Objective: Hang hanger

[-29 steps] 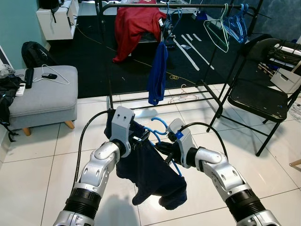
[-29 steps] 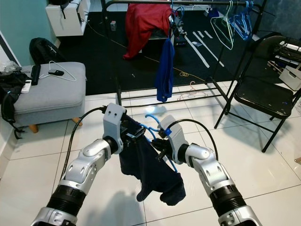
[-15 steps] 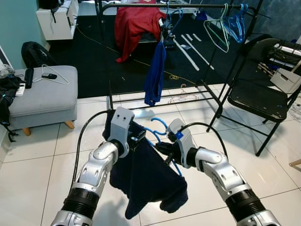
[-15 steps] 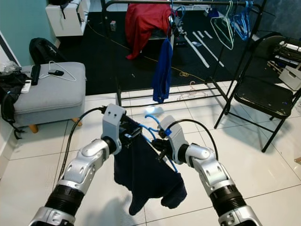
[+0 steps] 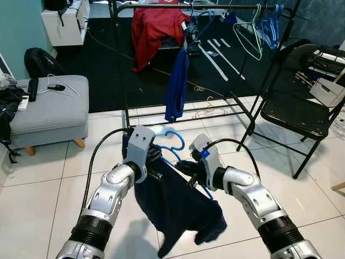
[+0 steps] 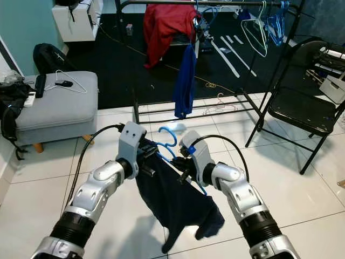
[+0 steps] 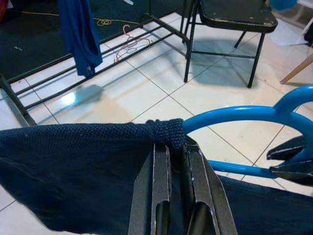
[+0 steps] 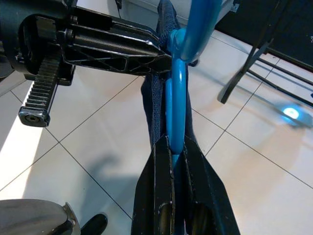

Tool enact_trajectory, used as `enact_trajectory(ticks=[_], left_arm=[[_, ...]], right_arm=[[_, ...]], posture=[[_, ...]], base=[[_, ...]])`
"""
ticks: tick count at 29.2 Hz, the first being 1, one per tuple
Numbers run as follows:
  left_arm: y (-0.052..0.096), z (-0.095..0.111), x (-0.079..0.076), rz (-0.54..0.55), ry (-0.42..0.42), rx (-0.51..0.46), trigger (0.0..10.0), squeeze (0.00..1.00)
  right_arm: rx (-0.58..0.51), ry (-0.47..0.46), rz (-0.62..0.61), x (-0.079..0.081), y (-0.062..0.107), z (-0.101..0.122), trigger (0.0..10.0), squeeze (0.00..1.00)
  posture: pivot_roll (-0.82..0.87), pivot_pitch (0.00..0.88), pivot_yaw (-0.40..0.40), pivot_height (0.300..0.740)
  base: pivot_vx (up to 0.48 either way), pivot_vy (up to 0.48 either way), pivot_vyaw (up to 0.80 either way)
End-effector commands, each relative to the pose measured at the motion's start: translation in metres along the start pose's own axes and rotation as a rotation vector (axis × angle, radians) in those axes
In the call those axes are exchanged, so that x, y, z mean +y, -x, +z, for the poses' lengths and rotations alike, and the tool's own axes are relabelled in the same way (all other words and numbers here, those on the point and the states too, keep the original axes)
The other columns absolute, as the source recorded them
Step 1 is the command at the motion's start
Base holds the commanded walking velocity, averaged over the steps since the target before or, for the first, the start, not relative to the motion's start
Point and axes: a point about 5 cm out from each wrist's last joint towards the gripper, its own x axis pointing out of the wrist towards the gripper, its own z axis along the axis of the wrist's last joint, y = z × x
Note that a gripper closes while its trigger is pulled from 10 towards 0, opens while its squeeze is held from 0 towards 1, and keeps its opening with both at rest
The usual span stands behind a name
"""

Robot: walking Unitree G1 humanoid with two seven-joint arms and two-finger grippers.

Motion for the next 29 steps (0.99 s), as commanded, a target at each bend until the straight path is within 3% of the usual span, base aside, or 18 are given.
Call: enact_trajectory(ticks=[1, 2, 3, 4, 5, 6, 12, 13, 14, 15, 18, 19, 29], left_arm=[[0.0032, 0.0026, 0.0117, 0.04, -0.023, 0.0, 0.7, 0.0], [0.0036, 0.0028, 0.0122, 0.038, -0.037, 0.003, 0.7, 0.0], [0.0038, 0.0027, 0.0121, 0.035, -0.038, 0.002, 3.1, 0.0], [0.004, 0.0028, 0.0119, 0.032, -0.036, 0.002, 3.8, 0.0], [0.004, 0.0028, 0.0119, 0.032, -0.036, 0.002, 3.8, 0.0], [0.0046, 0.0031, 0.0111, 0.023, -0.038, 0.002, 10.0, 0.0], [0.0051, 0.0025, 0.0092, 0.012, -0.039, 0.006, 10.0, 0.0], [0.0052, 0.0027, 0.0084, 0.01, -0.022, 0.002, 10.0, 0.5], [0.0052, 0.0027, 0.0084, 0.01, -0.022, 0.002, 10.0, 0.5], [0.0052, 0.0034, 0.0079, 0.013, -0.019, 0.0, 10.0, 1.0], [0.0052, 0.004, 0.0076, 0.015, -0.019, -0.002, 10.0, 1.0], [0.0053, 0.004, 0.0074, 0.016, -0.021, -0.002, 10.0, 0.0], [0.009, 0.0018, 0.0079, 0.004, -0.049, 0.015, 10.0, 0.0]], right_arm=[[0.009, -0.011, -0.014, -0.0033, 0.0046, -0.0032, 10.0, 0.0], [0.01, -0.011, -0.014, -0.0032, 0.0046, -0.0033, 10.0, 0.0], [0.01, -0.011, -0.014, -0.0032, 0.0046, -0.0035, 10.0, 0.0], [0.011, -0.01, -0.014, -0.0032, 0.0046, -0.0037, 10.0, 0.0], [0.011, -0.01, -0.014, -0.0032, 0.0046, -0.0037, 10.0, 0.0], [0.012, -0.01, -0.015, -0.0033, 0.0048, -0.0039, 10.0, 0.0], [0.014, -0.007, -0.016, -0.0033, 0.0049, -0.0041, 10.0, 0.0], [0.013, -0.007, -0.016, -0.0033, 0.0048, -0.0039, 10.0, 0.0], [0.013, -0.007, -0.016, -0.0033, 0.0048, -0.0039, 10.0, 0.0], [0.013, -0.007, -0.016, -0.0033, 0.0048, -0.0037, 10.0, 0.0], [0.013, -0.007, -0.015, -0.0033, 0.0048, -0.0036, 10.0, 0.0], [0.012, -0.007, -0.015, -0.0031, 0.0047, -0.0036, 10.0, 0.0], [0.011, -0.007, -0.013, -0.0024, 0.0041, -0.0039, 10.0, 0.0]], posture=[[-0.06, 0.085, -0.042, 0.74], [-0.06, 0.085, -0.042, 0.74], [-0.06, 0.083, -0.042, 0.74], [-0.06, 0.083, -0.042, 0.74], [-0.06, 0.083, -0.042, 0.74], [-0.06, 0.081, -0.043, 0.74], [-0.06, 0.075, -0.042, 0.74], [-0.06, 0.073, -0.042, 0.74], [-0.06, 0.073, -0.042, 0.74], [-0.06, 0.073, -0.042, 0.74], [-0.06, 0.073, -0.042, 0.74], [-0.06, 0.066, -0.044, 0.74], [-0.06, 0.062, -0.042, 0.74]], base=[[0.0, 0.0, 0.0], [0.0, 0.0, 0.0], [0.0, 0.0, 0.0], [0.0, 0.0, 0.0], [0.0, 0.0, 0.0], [0.0, 0.0, 0.0], [0.0, 0.0, 0.0], [0.0, 0.0, 0.0], [0.0, 0.0, 0.0], [0.0, 0.0, 0.0], [0.0, 0.0, 0.0], [0.0, 0.0, 0.0], [0.0, 0.0, 0.0]])
